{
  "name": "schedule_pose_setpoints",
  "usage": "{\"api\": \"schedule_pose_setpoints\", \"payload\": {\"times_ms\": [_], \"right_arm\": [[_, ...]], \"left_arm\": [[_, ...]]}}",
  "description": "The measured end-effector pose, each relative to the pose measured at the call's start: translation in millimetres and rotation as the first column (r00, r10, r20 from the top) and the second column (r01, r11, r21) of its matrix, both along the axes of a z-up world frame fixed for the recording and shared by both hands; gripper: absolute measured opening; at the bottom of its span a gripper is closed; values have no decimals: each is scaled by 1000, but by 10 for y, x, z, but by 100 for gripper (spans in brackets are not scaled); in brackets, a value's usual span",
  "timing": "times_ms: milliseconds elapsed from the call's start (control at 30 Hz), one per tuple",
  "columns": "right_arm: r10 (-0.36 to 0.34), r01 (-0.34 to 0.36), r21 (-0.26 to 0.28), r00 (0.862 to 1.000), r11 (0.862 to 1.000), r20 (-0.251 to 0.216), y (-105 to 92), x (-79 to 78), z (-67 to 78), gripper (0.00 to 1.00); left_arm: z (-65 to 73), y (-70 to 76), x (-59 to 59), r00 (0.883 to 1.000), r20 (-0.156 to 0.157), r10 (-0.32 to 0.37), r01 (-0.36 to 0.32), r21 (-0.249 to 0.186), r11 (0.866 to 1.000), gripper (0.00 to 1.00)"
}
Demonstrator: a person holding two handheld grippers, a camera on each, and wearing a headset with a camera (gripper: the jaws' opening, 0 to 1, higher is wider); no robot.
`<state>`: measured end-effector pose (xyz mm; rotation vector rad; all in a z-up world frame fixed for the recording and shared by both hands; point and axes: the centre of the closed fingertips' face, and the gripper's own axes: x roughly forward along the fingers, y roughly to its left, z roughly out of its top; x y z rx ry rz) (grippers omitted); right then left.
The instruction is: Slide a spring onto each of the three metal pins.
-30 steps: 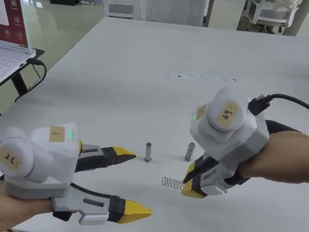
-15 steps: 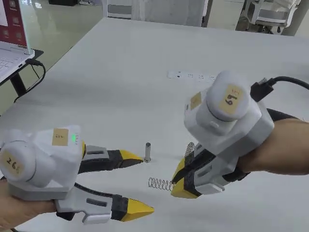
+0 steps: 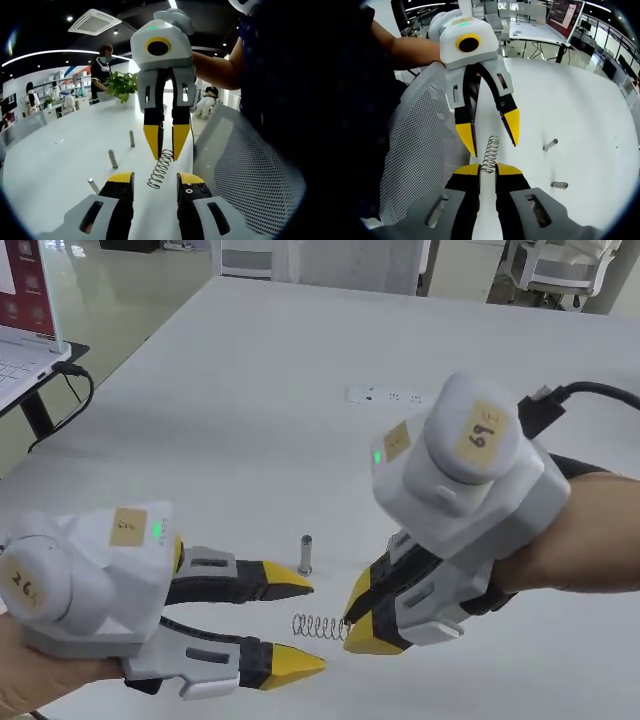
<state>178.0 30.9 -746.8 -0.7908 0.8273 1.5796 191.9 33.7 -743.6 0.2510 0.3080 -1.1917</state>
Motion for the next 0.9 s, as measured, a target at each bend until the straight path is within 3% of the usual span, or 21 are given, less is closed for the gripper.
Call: {"api": "schedule_pose_setpoints", "payload": {"times_ms": [567, 900], "right_arm": [[32, -32, 1, 999, 999, 0, -27, -42, 28, 8], [31, -31, 7, 999, 999, 17, -33, -16, 28, 8]], "left_arm": [[8, -54, -63, 998, 25, -59, 58, 21, 998, 6], [18, -57, -71, 998, 25, -62, 62, 23, 998, 3]]}}
